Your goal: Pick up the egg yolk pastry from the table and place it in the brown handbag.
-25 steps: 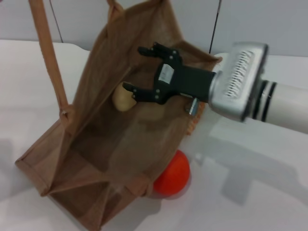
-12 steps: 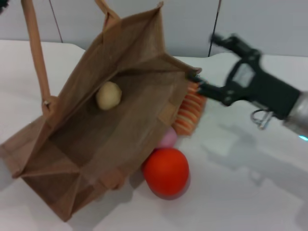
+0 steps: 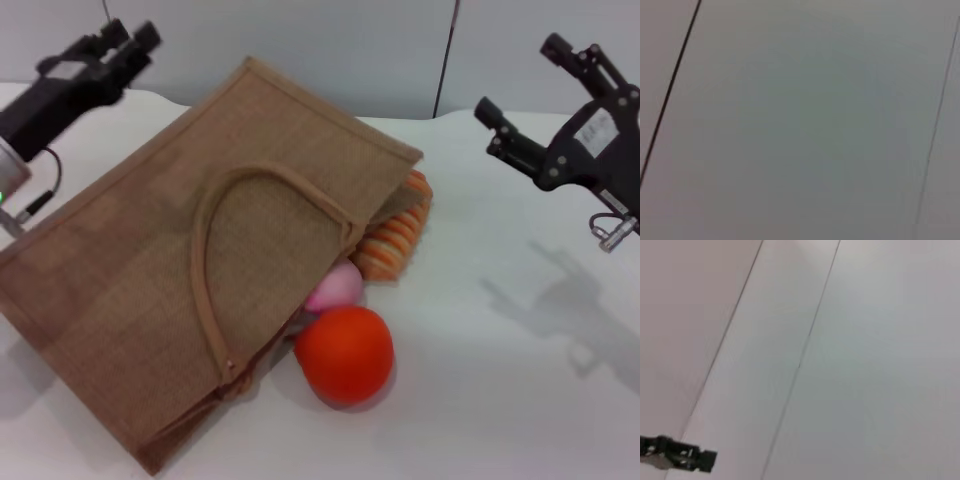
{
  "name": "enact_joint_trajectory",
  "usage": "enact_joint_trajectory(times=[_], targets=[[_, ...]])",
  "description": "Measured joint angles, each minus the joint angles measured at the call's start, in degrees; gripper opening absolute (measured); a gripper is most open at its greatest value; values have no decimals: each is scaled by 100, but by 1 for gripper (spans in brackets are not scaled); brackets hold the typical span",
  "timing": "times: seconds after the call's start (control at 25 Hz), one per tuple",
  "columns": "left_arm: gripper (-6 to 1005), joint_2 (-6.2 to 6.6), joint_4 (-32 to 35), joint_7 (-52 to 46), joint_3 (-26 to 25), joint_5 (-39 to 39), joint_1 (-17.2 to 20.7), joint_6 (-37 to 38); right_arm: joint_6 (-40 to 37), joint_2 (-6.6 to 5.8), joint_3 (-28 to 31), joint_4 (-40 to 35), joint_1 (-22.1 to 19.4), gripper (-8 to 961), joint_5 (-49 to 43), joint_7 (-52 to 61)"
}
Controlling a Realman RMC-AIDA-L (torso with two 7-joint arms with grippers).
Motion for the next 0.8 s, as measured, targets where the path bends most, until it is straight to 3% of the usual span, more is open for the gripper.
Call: enact_joint_trajectory(times=[0.16,0.4,0.44,0.6,0.8], targets=[[485,-255,-104,887,-268,-285,-18,301,190,10,481,24,-84,893,3,-5],[639,-270,-1024,2555,-683,-1311,-38,601,1141,35,1682,134,-185,893,10,-24],[667,-282,-1164,2875,-700,-1528,-38,604,1350,43,2094,178,-236,893,11,-23],[661,-285,-1633,3572,-709,-2256,-41,532,1590,48,2517,223,-286,893,11,-23],[653,-289,-1886,3757,-713,-2751,-4,347,1627,53,3135,247,-444,892,11,-11]])
